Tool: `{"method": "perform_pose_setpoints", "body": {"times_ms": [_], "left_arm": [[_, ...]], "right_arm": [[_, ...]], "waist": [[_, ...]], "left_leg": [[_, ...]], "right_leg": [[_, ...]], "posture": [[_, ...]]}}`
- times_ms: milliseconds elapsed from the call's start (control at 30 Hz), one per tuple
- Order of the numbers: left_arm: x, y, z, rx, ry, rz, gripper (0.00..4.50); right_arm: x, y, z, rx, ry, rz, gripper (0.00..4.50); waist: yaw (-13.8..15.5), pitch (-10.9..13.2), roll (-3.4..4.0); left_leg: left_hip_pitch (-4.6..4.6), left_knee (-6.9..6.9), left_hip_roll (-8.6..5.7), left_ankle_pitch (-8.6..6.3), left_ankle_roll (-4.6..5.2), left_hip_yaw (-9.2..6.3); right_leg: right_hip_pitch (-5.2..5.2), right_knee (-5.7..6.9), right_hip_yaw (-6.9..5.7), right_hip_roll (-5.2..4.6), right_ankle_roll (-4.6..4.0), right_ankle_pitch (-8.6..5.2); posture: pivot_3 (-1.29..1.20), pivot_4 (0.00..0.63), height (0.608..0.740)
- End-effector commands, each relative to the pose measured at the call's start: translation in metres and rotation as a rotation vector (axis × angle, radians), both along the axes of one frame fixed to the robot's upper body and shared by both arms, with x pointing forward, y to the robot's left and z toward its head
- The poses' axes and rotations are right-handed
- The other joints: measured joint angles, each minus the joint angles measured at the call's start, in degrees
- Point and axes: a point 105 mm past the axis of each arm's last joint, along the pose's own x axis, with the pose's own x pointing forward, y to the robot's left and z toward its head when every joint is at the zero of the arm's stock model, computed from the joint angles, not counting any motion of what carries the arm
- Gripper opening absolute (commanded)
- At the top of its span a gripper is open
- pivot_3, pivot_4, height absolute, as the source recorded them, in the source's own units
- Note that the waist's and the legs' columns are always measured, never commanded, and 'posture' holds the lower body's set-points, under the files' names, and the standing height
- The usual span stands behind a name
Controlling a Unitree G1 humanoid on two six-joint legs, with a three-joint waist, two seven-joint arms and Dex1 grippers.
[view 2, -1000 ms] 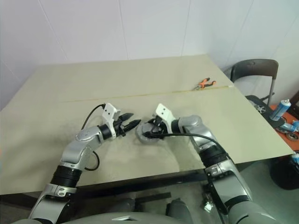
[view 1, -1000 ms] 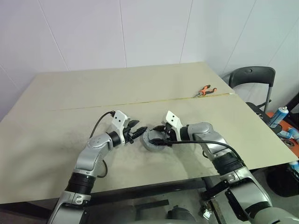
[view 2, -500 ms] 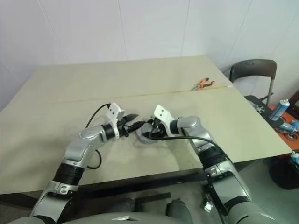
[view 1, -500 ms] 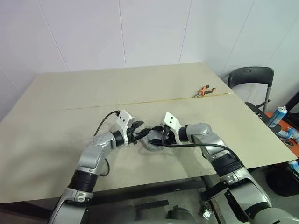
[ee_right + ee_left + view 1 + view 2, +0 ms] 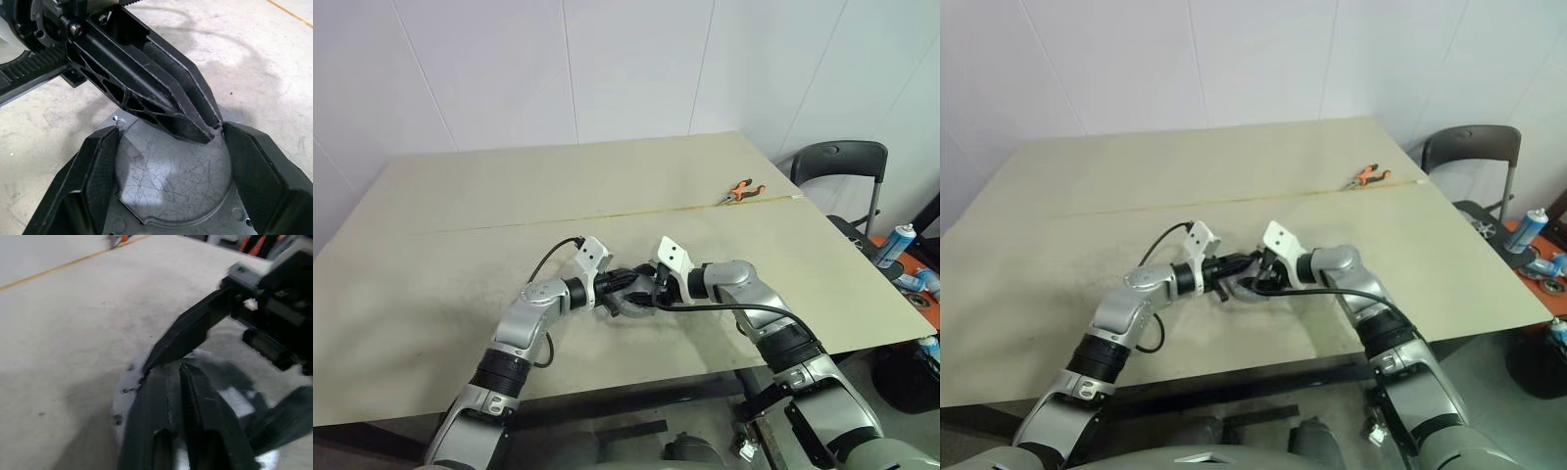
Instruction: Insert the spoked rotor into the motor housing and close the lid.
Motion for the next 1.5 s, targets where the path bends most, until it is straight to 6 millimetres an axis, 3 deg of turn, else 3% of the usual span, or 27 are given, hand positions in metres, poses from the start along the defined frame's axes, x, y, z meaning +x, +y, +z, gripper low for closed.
{"method": "perform_pose_setpoints", "body": {"times_ms": [33,300,533,833,967,1033,1200,1500], "left_arm": [[-0.003,-0.004,0.012,-0.013,-0.028,-0.039,0.02],[-0.001,0.001,0.0,0.054,-0.021,-0.006,0.02],[-0.005,0.003,-0.003,0.06,-0.019,-0.008,0.02],[-0.005,0.002,-0.006,0.059,-0.015,0.001,0.02],[-0.006,0.0,-0.007,0.057,-0.012,-0.002,0.0],[-0.007,-0.001,-0.007,0.057,-0.011,-0.004,0.0],[-0.004,0.001,-0.007,0.06,-0.01,-0.002,0.0],[-0.001,0.004,-0.007,0.069,-0.011,0.0,0.0]], "right_arm": [[-0.005,-0.016,-0.031,-0.101,0.084,-0.052,3.19],[-0.005,-0.017,-0.031,-0.107,0.082,-0.058,3.19],[-0.017,-0.014,-0.034,-0.11,0.147,-0.018,3.19],[-0.008,-0.011,-0.028,-0.092,0.095,-0.063,3.19],[-0.004,-0.01,-0.024,-0.068,0.092,-0.085,4.31],[-0.005,-0.008,-0.023,-0.053,0.137,-0.097,4.48],[-0.001,-0.004,-0.006,0.035,0.148,-0.121,4.48],[-0.001,-0.006,0.062,0.288,0.197,-0.077,4.48]], "waist": [[0.0,0.0,0.0],[0.0,0.0,0.01],[0.1,0.0,0.03],[0.0,0.0,0.03],[0.0,0.0,0.03],[0.0,-0.1,0.04],[0.0,-0.1,0.05],[0.0,0.0,0.08]], "left_leg": [[0.0,0.0,0.0,0.0,0.0,0.0],[0.01,0.0,0.0,0.0,0.0,0.0],[0.01,-0.01,0.0,0.0,0.0,-0.01],[0.0,-0.08,0.0,-0.01,0.01,-0.01],[0.01,-0.07,0.0,0.0,0.01,-0.01],[0.01,-0.07,0.0,0.0,0.0,-0.01],[0.01,-0.06,0.0,0.0,0.0,-0.01],[-0.22,-0.08,0.0,0.0,0.01,0.0]], "right_leg": [[0.0,-0.01,0.0,0.0,0.0,0.0],[0.01,0.0,0.0,0.0,0.0,0.0],[0.0,-0.01,0.0,-0.01,-0.01,0.0],[0.0,-0.07,0.0,-0.01,-0.01,0.0],[0.0,-0.06,0.0,-0.01,-0.01,0.0],[0.0,-0.06,0.0,0.0,0.0,0.0],[0.0,-0.04,0.0,-0.01,0.0,0.0],[-0.09,-0.03,0.0,-0.01,0.02,0.01]], "posture": [[0.0,0.0,0.74],[0.0,0.0,0.74],[0.0,0.0,0.74],[0.0,0.0,0.74],[0.0,0.0,0.74],[0.0,0.0,0.74],[0.0,0.0,0.74],[0.0,0.0,0.74]]}}
